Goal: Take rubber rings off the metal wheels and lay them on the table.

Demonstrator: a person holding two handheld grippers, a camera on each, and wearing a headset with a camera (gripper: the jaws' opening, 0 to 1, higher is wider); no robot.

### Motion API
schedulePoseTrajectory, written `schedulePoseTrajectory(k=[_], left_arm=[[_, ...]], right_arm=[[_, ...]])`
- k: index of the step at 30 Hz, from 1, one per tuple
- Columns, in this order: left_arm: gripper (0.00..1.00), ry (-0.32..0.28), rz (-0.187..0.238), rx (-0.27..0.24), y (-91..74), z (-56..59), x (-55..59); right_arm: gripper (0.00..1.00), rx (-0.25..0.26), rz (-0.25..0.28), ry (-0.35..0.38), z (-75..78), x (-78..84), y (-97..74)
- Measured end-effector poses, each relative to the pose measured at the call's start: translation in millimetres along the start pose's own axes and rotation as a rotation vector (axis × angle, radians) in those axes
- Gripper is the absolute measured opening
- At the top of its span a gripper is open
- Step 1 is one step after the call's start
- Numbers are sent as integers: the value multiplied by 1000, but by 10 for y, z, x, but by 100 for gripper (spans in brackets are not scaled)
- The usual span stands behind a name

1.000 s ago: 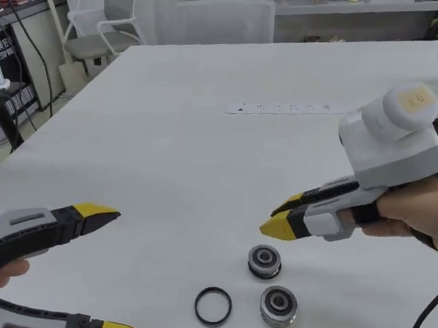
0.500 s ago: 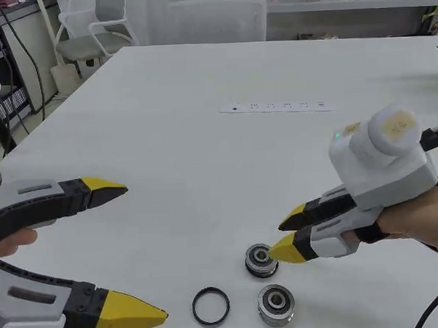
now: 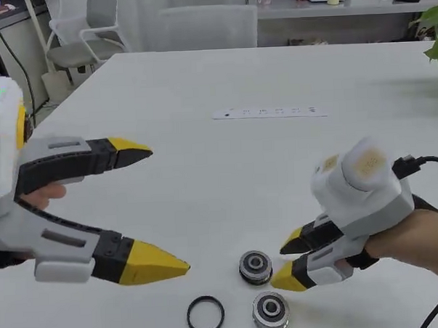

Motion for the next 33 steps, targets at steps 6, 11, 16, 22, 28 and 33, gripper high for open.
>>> schedulePoseTrajectory(k=[6, 11, 16, 22, 28, 33], left_arm=[[83, 27, 29, 24, 217, -56, -85], [79, 41, 36, 58, 447, -64, -27], [74, 66, 3, 86, 618, -65, 122], [66, 75, -7, 82, 790, -144, 296], [61, 62, -15, 92, 979, -98, 461], [53, 60, -55, 121, 1122, 2, 652]], right_arm=[[29, -7, 10, 3, -15, 9, 28], [28, -14, 17, 5, -28, 19, 50], [27, -20, 35, 19, -34, 8, 58], [25, -29, 51, 27, -59, 2, 81], [23, -30, 63, 32, -55, -1, 92], [22, -31, 73, 41, -56, -5, 93]])
Point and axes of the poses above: the centre of the closed fingertips' face, and the gripper's own axes: y roughly forward along the fingers, z roughly to its right, x roughly out of its underside, the point moved 1 cm from there along -y, roughly backward along the fingers, and after that the axes turned 5 degrees about z, right-handed, at the moved point
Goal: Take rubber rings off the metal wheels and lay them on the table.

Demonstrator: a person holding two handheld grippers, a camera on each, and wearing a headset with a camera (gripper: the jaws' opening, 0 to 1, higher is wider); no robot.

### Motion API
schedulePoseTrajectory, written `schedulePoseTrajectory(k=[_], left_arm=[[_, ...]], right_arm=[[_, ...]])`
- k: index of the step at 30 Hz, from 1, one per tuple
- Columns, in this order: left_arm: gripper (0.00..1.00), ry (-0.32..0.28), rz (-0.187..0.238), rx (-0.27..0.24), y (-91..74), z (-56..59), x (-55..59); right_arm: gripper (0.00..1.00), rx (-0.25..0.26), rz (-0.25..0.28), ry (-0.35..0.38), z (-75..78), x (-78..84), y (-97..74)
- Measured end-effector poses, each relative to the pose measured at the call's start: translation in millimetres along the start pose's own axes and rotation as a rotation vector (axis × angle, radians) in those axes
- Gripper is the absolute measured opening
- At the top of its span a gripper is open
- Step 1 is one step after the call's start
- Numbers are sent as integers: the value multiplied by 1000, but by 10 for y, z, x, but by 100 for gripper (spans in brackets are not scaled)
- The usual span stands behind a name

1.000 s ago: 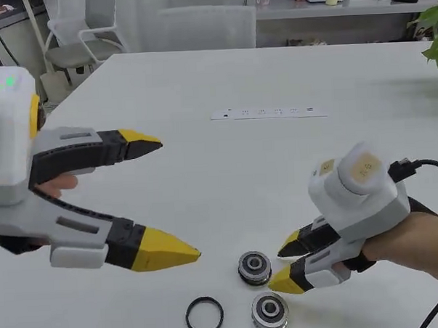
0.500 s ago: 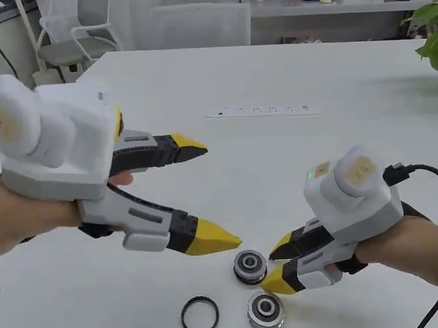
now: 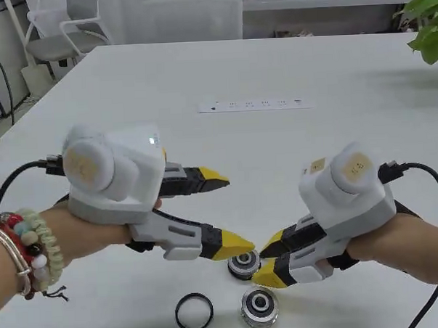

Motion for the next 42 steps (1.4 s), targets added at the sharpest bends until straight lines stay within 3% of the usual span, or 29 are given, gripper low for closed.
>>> schedulePoseTrajectory(k=[5, 8, 12, 22, 27, 36, 42], left_arm=[[46, -15, -44, 11, 83, 92, 217], [43, -58, -31, 21, 96, 139, 273], [36, -64, -49, 19, 122, 155, 366], [19, -88, -69, 7, 156, 175, 471], [11, -104, -68, 20, 176, 215, 470], [9, -112, -53, 2, 160, 203, 470], [9, -103, -54, 2, 161, 208, 476]], right_arm=[[20, -2, -3, -15, -10, 0, 6], [20, -5, 2, -12, -13, -4, 9], [18, -2, 1, -20, -7, -5, 9], [17, -1, 2, -25, -7, 0, 11], [16, 0, 0, -29, -2, 3, 12], [12, -3, -10, -73, -4, 12, 11], [1, 9, -10, -85, 25, 13, -9]])
Point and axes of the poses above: the centre of the closed fingertips' face, and the gripper's own axes: y roughly forward along the fingers, z roughly to its right, x roughly out of its underside, the point moved 1 cm from there along -y, roughly backward along the fingers, and after that the axes turned 5 degrees about z, right-handed, at the moved point
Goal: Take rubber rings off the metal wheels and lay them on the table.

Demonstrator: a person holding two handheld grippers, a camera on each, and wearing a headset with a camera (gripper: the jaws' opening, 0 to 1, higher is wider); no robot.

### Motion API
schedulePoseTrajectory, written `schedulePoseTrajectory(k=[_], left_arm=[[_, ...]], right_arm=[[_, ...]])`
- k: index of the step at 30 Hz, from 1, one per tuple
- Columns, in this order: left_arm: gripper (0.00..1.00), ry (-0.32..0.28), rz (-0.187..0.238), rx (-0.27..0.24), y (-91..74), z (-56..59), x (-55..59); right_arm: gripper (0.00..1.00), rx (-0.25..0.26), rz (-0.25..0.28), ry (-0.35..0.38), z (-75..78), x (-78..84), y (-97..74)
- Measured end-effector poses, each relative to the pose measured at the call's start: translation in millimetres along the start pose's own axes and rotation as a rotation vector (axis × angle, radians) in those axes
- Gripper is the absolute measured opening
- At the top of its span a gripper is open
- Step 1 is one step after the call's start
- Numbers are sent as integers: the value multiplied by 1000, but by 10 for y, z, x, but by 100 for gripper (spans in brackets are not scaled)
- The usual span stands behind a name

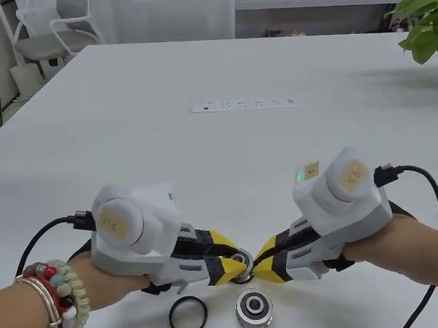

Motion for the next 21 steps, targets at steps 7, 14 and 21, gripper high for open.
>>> schedulePoseTrajectory(k=[7, 14, 21], left_arm=[[9, 3, 5, -1, -8, 2, 3], [9, 3, 3, -7, -27, -1, 13], [9, 5, 0, -4, -24, 2, 13]], right_arm=[[0, 23, -22, -8, 36, -10, 2], [0, 47, 41, 220, 116, -77, -77], [0, 3, 90, 476, 89, -85, -94]])
Point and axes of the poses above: the centre of the closed fingertips' face, and the gripper's own axes: y roughly forward along the fingers, z roughly to its right, x roughly out of its underside, the point moved 1 cm from there along -y, roughly backward along the fingers, and after that the axes turned 5 degrees about z, right-handed, at the moved point
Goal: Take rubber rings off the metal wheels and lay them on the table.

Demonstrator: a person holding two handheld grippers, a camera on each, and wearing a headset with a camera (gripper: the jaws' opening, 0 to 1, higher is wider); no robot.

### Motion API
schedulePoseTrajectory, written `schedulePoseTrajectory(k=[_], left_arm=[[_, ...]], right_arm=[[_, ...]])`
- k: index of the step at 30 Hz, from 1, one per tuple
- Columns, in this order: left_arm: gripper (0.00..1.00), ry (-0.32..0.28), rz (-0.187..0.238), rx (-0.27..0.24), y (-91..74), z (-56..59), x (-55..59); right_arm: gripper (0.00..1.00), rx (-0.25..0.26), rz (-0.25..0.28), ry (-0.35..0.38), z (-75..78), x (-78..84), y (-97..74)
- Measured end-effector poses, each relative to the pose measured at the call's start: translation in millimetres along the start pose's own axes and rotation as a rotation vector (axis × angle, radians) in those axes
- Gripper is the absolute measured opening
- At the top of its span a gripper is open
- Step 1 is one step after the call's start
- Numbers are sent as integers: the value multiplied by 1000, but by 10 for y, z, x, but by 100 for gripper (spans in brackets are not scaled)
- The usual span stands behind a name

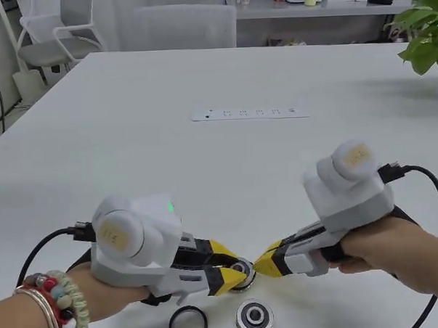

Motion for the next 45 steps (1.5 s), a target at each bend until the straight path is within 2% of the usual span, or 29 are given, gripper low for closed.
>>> schedulePoseTrajectory(k=[3, 4, 5, 16, 31, 45], left_arm=[[8, 10, -7, 0, 2, 2, 0], [8, 10, -9, 0, 3, 1, 2], [8, 10, -9, 1, 3, 1, 2], [8, 10, -5, 0, 7, 3, 2], [8, 6, -1, 1, 12, 3, 3], [8, 10, -2, 2, 16, -1, 0]], right_arm=[[0, -40, 47, 132, -15, -24, -8], [0, -40, 41, 149, -10, -14, -11], [0, -37, 38, 131, 3, -13, -7], [0, -47, 28, 123, -123, -21, 1], [0, -39, 1, 43, -112, -33, 15], [0, -54, 13, 55, -121, -62, 28]])
Point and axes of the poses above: the centre of the closed fingertips' face, and the gripper's own axes: y roughly forward along the fingers, z roughly to its right, x roughly out of its underside, the point moved 1 cm from there along -y, roughly backward along the fingers, and after that the axes turned 5 degrees about z, right-handed, at the moved point
